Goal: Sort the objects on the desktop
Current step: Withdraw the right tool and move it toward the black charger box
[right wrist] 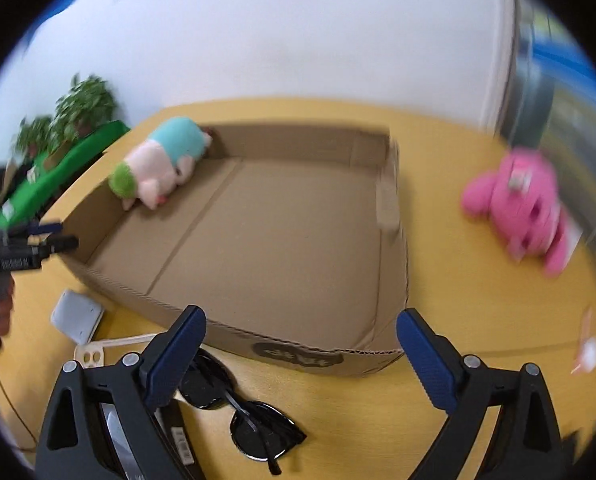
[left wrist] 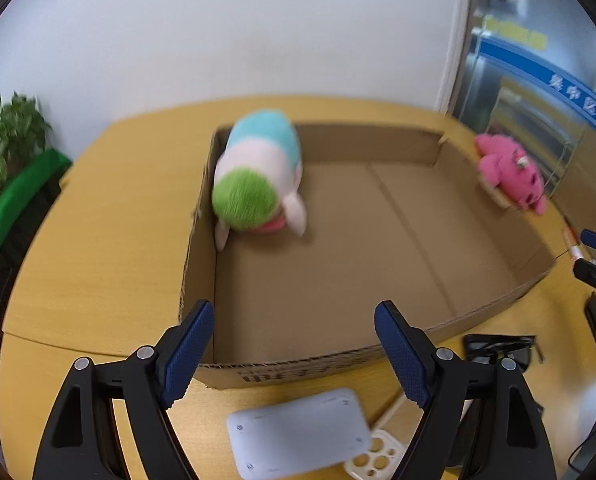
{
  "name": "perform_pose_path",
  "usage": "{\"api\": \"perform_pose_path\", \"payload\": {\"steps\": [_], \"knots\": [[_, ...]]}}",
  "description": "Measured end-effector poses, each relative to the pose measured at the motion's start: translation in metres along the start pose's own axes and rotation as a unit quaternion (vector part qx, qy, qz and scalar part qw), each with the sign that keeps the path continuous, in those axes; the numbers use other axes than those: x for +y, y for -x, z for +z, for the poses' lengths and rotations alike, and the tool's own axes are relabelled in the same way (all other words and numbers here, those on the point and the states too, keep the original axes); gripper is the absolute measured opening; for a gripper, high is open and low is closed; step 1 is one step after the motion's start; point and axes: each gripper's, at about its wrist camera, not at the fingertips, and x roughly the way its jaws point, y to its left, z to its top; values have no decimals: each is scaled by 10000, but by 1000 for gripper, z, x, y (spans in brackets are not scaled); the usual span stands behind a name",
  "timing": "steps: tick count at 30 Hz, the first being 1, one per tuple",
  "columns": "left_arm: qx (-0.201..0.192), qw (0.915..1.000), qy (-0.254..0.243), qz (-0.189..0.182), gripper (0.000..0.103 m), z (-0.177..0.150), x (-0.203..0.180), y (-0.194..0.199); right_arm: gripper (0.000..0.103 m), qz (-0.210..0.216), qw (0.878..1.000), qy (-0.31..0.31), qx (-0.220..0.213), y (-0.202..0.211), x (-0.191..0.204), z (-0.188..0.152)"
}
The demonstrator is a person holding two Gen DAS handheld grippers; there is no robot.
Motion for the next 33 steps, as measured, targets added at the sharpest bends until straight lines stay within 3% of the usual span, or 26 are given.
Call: {"api": "perform_pose_path", "payload": {"steps": [2, 5, 7, 10, 18, 23, 26, 33], "knots": [[-420, 9991, -47, -37, 86, -3, -14, 31, 102, -120, 9990, 143, -407, 30, 17, 1], [-1047, 9945, -30, 13, 90, -8, -32, 70, 102, -122, 9958, 152, -895, 61, 32, -2], [-1497, 9886, 9, 178, 94, -15, -44, 94, 102, -160, 9942, 90, -1063, 83, 44, -12], [-1821, 9829, 0, 255, 95, -24, -57, 114, 102, -148, 9941, 141, -1065, 85, 56, -15], [-1765, 9842, 25, 170, 96, -41, -78, 132, 102, -252, 9936, 198, -1085, 97, 74, -26], [-1889, 9812, -30, 379, 98, -52, -89, 143, 102, -282, 9933, 318, -1079, 102, 87, -30], [-1600, 9870, -73, 144, 98, -53, -92, 137, 102, -239, 9930, 319, -1113, 104, 89, -33], [-1456, 9893, 45, -115, 98, -61, -97, 128, 102, -233, 9930, 323, -1115, 107, 86, -35]]}}
